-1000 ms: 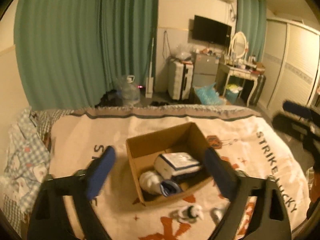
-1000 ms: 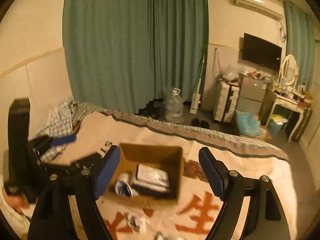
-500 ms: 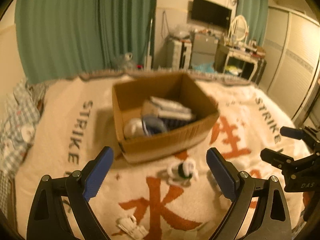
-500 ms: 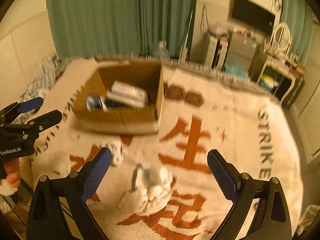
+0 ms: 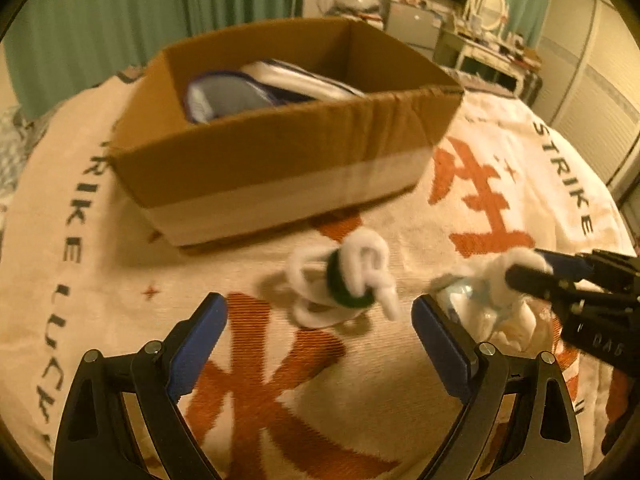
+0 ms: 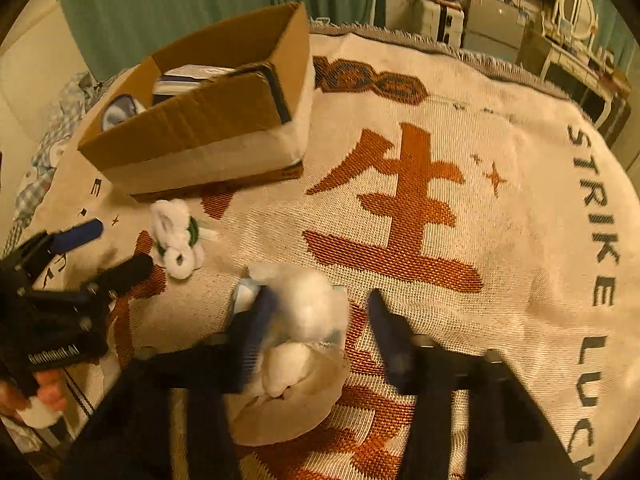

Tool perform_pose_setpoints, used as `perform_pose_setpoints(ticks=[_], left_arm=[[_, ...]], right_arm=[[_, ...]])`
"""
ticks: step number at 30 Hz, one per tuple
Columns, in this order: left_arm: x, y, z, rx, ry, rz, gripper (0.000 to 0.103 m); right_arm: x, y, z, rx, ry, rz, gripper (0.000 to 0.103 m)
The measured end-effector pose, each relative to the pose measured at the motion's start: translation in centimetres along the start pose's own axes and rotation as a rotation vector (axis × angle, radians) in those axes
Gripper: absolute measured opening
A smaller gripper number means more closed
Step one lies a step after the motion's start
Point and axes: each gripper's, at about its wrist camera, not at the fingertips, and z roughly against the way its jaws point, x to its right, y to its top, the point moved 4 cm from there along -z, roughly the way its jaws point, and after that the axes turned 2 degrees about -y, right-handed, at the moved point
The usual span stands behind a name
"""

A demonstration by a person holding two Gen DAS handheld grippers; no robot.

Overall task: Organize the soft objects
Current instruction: 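Grasp the white fuzzy hair ties with left tool while right tool grasps the lace cloth, then carry hair ties and lace cloth into the box and release both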

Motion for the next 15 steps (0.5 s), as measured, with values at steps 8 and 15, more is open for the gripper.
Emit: perform_pose_setpoints(ticks=[8, 15], left_arm=[[0.2, 1.1, -2.7, -0.007, -0.023, 0.031, 0.093], [-0.2, 0.7, -3.7, -0.043, -0.083, 0.022, 0.055]], right_arm=[[0.2, 1.3, 0.5, 0.062, 0.027, 0.012, 0.026], [0.4, 2.1, 0.5, 0.080, 0.027, 0.010, 0.026]])
